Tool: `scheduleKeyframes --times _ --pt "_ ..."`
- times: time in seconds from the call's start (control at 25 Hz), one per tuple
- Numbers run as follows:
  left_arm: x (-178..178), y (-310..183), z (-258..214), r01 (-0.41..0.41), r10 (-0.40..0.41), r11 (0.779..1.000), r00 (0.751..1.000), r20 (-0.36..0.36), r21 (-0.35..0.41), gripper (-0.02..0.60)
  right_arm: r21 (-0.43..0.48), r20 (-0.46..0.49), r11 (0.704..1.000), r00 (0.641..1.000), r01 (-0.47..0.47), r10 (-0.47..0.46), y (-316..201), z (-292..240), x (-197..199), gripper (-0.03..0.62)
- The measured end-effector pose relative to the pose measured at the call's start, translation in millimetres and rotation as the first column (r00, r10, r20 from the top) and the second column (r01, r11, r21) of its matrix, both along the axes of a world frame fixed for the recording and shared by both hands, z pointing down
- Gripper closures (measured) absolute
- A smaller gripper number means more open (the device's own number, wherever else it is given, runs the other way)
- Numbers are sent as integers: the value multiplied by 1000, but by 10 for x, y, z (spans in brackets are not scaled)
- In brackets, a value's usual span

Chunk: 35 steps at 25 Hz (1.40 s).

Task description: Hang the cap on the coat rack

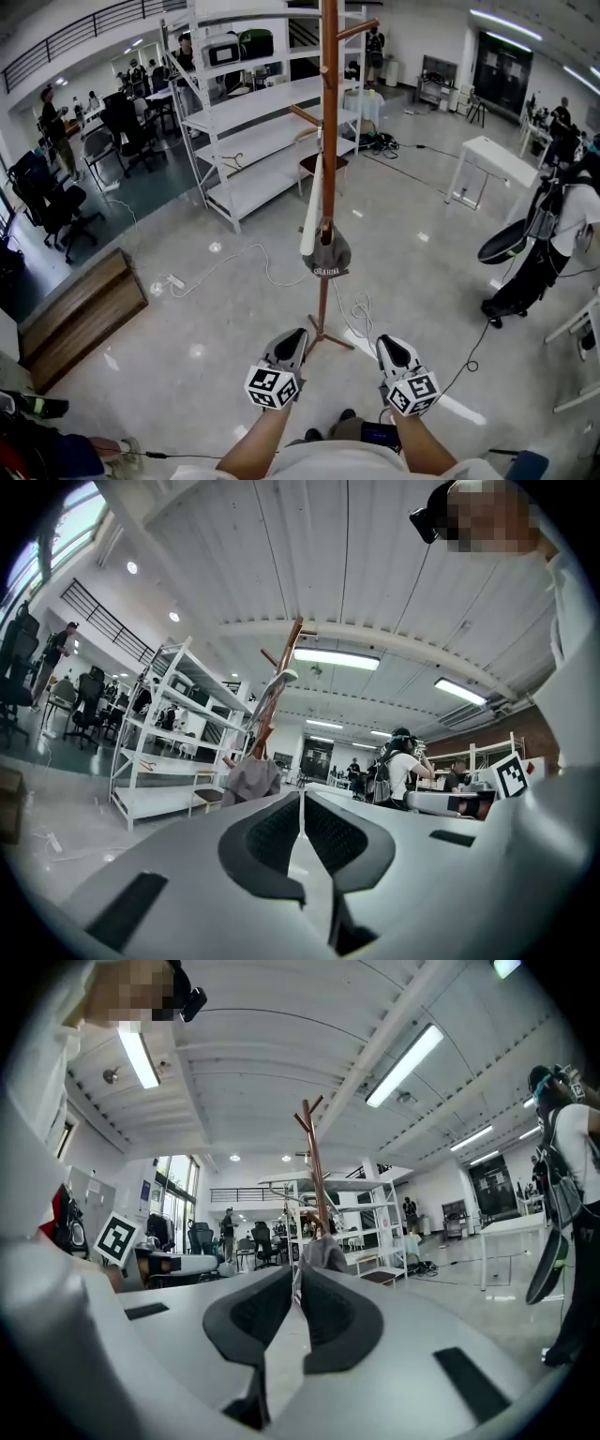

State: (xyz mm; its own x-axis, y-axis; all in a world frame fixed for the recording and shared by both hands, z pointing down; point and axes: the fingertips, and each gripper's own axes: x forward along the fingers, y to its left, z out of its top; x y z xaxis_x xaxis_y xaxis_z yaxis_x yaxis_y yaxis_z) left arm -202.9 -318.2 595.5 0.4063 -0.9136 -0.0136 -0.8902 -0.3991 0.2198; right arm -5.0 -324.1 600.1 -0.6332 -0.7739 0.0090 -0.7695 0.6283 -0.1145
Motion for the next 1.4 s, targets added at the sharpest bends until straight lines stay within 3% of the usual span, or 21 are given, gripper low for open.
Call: scheduleKeyframes --times 0.24,0.52,0.72,0.92,1.16,1.4 --pt "125 271 2 21 -21 1000 999 38 0 561 6 -31 1000 999 -30 30 266 22 89 560" --pt "401 797 90 79 -78 997 995 62 -24 568 -31 -31 999 999 44 -45 714 125 352 563" --pt "844 1130 180 34 -32 999 997 63 -29 568 -10 -42 996 995 89 -90 1076 143 592 563" --pt "1281 1585 214 9 -6 998 998 60 -55 568 -87 -49 990 992 110 -115 1474 280 934 563" --pt "1433 2132 330 13 -6 992 998 62 -122 568 -127 -26 984 991 128 -133 1892 344 1047 563" --pt "1491 2321 476 17 -8 987 998 58 -157 568 -128 -19 983 991 130 -133 2063 420 1087 563"
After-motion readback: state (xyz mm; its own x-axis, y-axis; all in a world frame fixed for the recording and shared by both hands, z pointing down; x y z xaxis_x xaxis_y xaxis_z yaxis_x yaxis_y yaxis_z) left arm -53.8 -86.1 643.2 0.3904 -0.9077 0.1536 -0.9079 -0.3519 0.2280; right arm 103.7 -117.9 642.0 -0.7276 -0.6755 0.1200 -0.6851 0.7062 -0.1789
